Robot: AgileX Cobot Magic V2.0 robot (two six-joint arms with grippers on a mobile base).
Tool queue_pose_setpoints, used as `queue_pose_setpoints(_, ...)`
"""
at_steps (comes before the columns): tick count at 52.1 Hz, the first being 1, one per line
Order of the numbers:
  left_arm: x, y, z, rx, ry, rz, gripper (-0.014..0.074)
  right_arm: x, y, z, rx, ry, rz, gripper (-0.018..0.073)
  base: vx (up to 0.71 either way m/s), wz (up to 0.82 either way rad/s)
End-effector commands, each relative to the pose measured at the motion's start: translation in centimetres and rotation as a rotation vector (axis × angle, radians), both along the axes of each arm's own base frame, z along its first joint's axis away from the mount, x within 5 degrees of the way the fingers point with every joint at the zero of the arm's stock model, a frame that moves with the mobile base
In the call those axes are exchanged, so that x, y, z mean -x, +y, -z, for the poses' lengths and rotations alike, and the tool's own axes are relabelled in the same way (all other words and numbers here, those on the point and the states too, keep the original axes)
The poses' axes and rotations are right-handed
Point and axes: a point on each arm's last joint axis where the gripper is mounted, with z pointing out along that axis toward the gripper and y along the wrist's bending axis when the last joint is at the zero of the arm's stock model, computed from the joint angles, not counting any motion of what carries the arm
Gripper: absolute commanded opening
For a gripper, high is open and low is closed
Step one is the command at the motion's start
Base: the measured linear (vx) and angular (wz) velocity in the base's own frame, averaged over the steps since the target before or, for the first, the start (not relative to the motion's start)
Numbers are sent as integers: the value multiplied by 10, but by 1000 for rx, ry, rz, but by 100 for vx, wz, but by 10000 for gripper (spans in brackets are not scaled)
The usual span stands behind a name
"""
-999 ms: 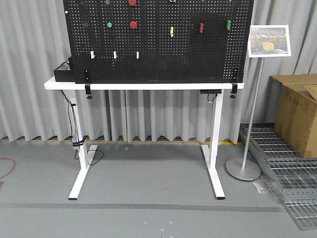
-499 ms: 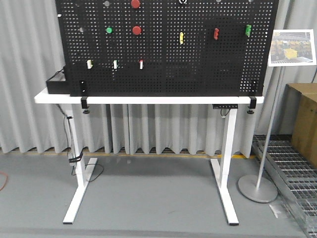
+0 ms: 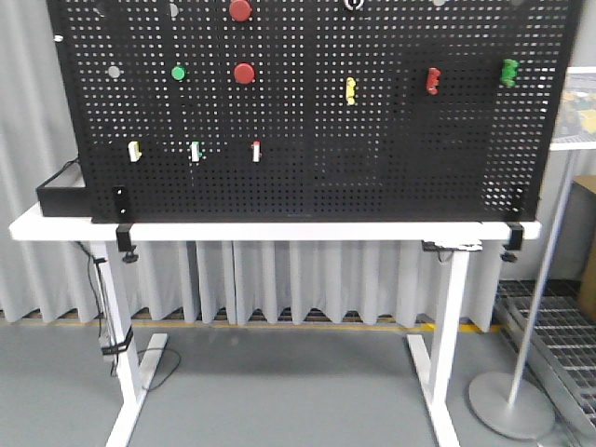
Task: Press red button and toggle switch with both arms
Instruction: 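Drive the base forward up to the black pegboard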
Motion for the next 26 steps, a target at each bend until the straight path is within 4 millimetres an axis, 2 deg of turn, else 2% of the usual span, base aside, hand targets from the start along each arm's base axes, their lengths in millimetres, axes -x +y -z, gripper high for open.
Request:
queue_pose_setpoints(1,-1,1,3,16,-60,-8,1,1,0,-4,10,-81,4,0,44,3)
queue_pose_setpoints(26,-1,1,3,16,-60,-8,1,1,0,-4,10,-81,4,0,45,3)
